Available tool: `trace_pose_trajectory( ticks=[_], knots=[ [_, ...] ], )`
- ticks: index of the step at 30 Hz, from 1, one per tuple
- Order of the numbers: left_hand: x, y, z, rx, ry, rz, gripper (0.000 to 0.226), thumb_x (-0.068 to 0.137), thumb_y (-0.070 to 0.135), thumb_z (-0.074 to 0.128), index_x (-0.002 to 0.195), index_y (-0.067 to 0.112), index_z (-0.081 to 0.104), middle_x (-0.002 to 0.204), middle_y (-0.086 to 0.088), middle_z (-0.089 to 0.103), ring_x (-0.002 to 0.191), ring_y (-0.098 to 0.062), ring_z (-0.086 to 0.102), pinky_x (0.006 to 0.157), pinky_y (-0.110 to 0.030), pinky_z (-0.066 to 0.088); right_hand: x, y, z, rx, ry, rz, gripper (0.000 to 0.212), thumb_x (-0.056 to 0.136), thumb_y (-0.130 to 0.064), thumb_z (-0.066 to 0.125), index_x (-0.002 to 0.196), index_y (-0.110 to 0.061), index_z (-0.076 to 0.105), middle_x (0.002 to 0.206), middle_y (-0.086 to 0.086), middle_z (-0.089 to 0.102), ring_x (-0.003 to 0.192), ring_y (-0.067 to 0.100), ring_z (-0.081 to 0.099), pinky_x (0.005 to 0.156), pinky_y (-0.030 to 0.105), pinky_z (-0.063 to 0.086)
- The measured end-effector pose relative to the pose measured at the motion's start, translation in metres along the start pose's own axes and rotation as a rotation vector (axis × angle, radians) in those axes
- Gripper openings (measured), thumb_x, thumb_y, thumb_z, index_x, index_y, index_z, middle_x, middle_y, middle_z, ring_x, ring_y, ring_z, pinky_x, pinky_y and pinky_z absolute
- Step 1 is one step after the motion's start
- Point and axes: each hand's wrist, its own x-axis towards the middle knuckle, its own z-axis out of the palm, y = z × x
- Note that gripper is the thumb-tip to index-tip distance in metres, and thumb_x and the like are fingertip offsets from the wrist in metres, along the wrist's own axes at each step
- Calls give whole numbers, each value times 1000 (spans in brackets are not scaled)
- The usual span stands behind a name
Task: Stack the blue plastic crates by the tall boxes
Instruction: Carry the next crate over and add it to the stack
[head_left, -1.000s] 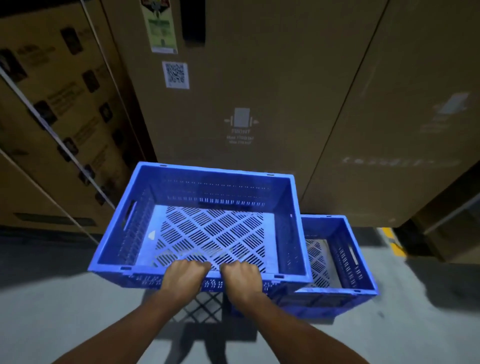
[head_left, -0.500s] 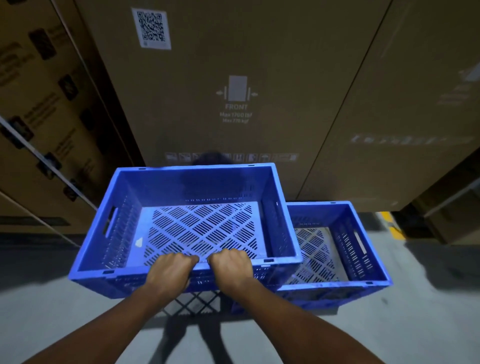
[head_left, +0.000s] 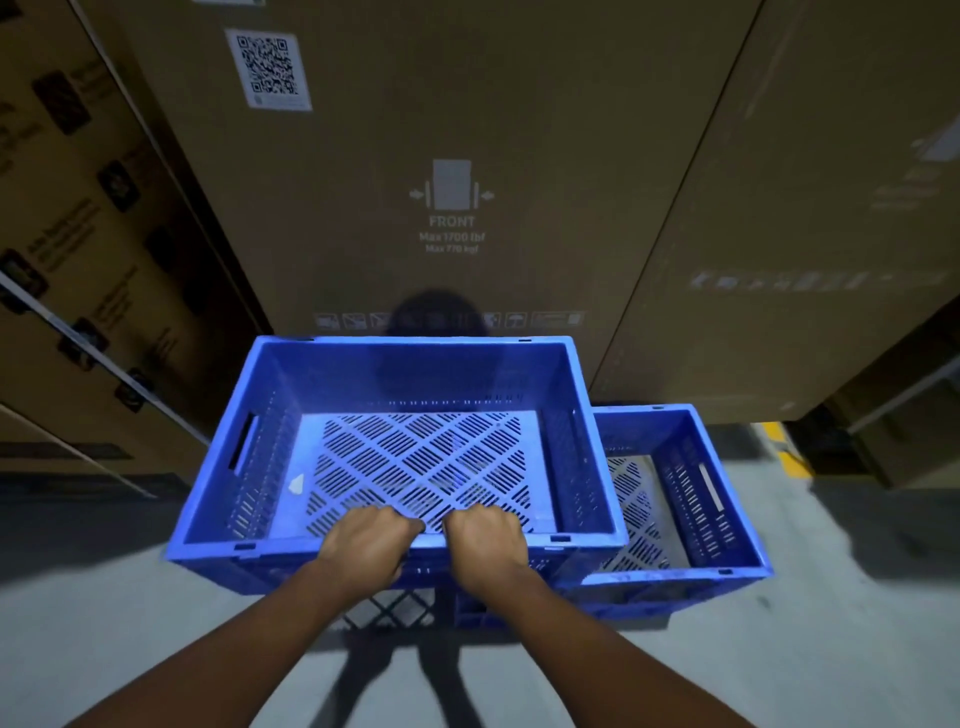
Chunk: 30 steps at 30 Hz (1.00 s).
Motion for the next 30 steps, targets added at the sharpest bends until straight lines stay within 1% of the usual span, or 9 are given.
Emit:
trace_pose_trajectory(
  ticks=[4, 8, 14, 19, 24, 30],
  knots=[
    [13, 26, -5, -14, -5, 27, 21, 80, 14, 48, 98, 20, 58, 98, -10, 67, 94, -36, 63, 72, -39, 47, -10, 28, 3, -10, -5, 28, 22, 83, -7, 58, 103, -13, 64, 104, 13, 68, 101, 36, 62, 84, 40, 48],
    [26, 63, -13, -29, 7, 29, 21, 81, 13, 48, 99, 19, 58, 97, -11, 67, 94, -37, 63, 73, -41, 48, -22, 67, 5, -34, 8, 38, 24, 82, -13, 58, 106, -17, 63, 105, 12, 68, 102, 35, 63, 85, 40, 49],
    [47, 111, -25, -49, 17, 11, 19, 83, 12, 50, 99, 19, 57, 98, -11, 67, 94, -35, 63, 72, -40, 47, -35, 114, 5, -55, 15, 52, 25, 82, -10, 57, 105, -18, 63, 102, 10, 69, 100, 34, 64, 82, 39, 49],
    [63, 151, -35, -48, 26, 5, 20, 85, 10, 53, 102, 18, 57, 99, -11, 66, 94, -35, 63, 71, -39, 45, -46, 155, 7, -54, 17, 68, 24, 82, -12, 58, 104, -18, 63, 103, 10, 69, 101, 33, 64, 84, 39, 49],
    [80, 189, -43, -58, 38, -18, 19, 85, 10, 54, 101, 18, 58, 99, -10, 67, 94, -34, 63, 70, -39, 43, -59, 196, 6, -52, 27, 78, 21, 82, -11, 58, 102, -18, 63, 100, 10, 68, 98, 33, 64, 81, 39, 49],
    [100, 232, -55, -50, 52, -22, 18, 85, 8, 55, 99, 18, 59, 92, -8, 66, 86, -30, 63, 65, -36, 39, -73, 241, 4, -59, 27, 99, 16, 81, -9, 59, 96, -17, 62, 93, 8, 68, 91, 31, 65, 75, 37, 49]
  ],
)
